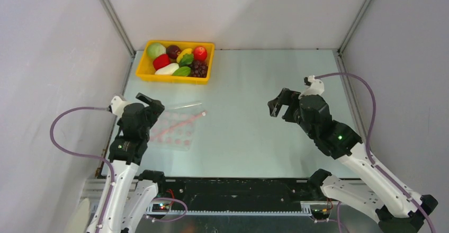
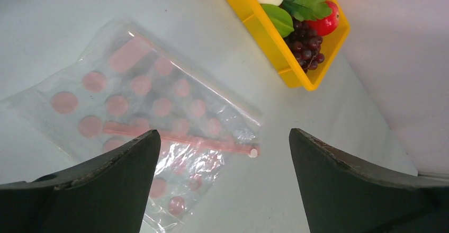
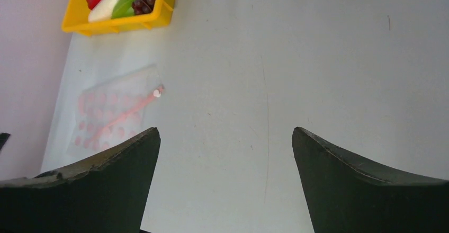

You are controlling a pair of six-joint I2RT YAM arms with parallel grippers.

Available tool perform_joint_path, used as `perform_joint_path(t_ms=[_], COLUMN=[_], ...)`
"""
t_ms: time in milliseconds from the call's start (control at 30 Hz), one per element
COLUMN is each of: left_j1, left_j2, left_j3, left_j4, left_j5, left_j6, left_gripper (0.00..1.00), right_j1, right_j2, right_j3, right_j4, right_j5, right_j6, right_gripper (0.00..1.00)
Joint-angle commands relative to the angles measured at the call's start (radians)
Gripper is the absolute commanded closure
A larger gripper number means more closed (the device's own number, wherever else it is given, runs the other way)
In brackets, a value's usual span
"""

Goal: Place the food in the zip-top bag and seal the zipper

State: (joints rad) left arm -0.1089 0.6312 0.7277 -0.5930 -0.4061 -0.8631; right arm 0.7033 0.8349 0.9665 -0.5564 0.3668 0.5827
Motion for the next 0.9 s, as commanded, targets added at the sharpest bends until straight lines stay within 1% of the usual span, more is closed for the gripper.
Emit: perform_joint_path(t_ms=[0, 100, 167, 233, 333, 433, 567, 700, 733, 767, 800, 833, 867], left_j1=[-0.003, -0.003, -0.003, -0.003, -0.001, 0.0, 0.023, 0.065, 0.071, 0.074, 0.08, 0.083, 0.086], left_j2=[0.029, 0.042, 0.042, 0.048, 0.075, 0.155, 0.309, 0.502, 0.58, 0.622, 0.703, 0.748, 0.835], left_j3=[0.052, 0.055, 0.048, 0.042, 0.044, 0.065, 0.13, 0.213, 0.255, 0.278, 0.34, 0.374, 0.439], left_j4=[0.035, 0.032, 0.043, 0.057, 0.088, 0.14, 0.173, 0.28, 0.301, 0.306, 0.299, 0.296, 0.291], left_j5=[0.052, 0.045, 0.044, 0.041, 0.053, 0.063, 0.063, 0.093, 0.083, 0.065, 0.06, 0.056, 0.053], left_j6=[0.02, 0.021, 0.02, 0.017, 0.011, 0.014, 0.001, -0.035, -0.051, -0.059, -0.074, -0.08, -0.084], left_gripper=[0.02, 0.02, 0.02, 0.02, 0.02, 0.02, 0.02, 0.02, 0.02, 0.02, 0.02, 0.02, 0.02], right_j1=[0.003, 0.001, -0.003, -0.008, -0.017, -0.034, -0.047, -0.062, -0.068, -0.07, -0.076, -0.079, -0.088], right_j2=[-0.088, -0.142, -0.184, -0.215, -0.23, -0.215, -0.195, -0.174, -0.165, -0.161, -0.153, -0.15, -0.141], right_j3=[-0.031, -0.109, -0.158, -0.191, -0.2, -0.202, -0.206, -0.214, -0.215, -0.215, -0.215, -0.215, -0.215], right_j4=[0.034, 0.06, 0.109, 0.16, 0.173, 0.159, 0.135, 0.12, 0.118, 0.113, 0.113, 0.111, 0.11], right_j5=[0.091, 0.139, 0.146, 0.119, 0.123, 0.134, 0.125, 0.115, 0.109, 0.108, 0.106, 0.103, 0.098], right_j6=[0.075, 0.137, 0.128, 0.091, 0.08, 0.094, 0.102, 0.103, 0.1, 0.095, 0.092, 0.086, 0.081], right_gripper=[0.01, 0.01, 0.0, 0.01, 0.01, 0.01, 0.01, 0.0, 0.01, 0.0, 0.0, 0.01, 0.01])
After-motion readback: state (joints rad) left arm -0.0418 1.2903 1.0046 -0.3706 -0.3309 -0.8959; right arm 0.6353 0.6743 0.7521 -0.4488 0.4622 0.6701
